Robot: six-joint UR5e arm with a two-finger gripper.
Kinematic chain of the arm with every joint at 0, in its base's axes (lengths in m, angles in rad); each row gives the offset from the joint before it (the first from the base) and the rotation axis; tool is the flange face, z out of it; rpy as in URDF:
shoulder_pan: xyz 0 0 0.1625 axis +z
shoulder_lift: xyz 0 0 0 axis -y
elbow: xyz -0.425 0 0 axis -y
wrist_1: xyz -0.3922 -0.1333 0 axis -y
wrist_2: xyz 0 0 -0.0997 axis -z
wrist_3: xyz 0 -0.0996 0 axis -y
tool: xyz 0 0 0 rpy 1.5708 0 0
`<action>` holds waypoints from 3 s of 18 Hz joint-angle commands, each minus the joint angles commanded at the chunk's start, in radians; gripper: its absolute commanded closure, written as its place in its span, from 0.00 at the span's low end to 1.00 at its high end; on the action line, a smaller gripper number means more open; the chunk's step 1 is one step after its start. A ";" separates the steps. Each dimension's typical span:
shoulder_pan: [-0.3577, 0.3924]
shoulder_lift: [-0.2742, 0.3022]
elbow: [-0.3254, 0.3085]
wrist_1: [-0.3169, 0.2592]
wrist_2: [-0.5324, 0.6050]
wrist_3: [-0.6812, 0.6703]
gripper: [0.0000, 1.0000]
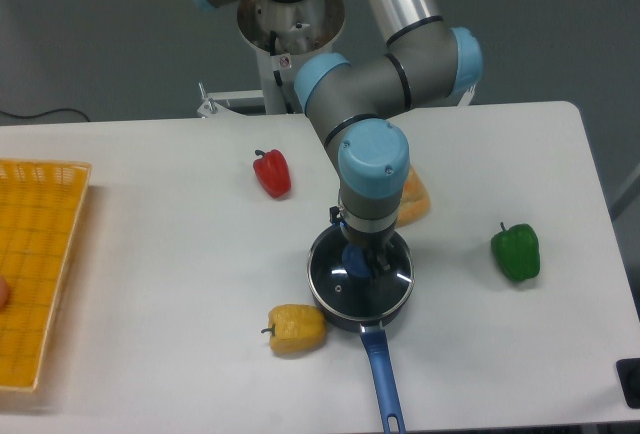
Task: Open the lid
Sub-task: 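Close the gripper around the blue lid knob, then lift the glass lid up off the saucepan by its knob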
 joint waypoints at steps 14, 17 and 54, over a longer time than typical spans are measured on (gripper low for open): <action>-0.006 -0.011 0.003 0.000 -0.005 -0.038 0.00; -0.008 -0.011 0.003 0.000 -0.005 -0.040 0.00; 0.040 0.046 0.060 -0.152 0.002 0.029 0.35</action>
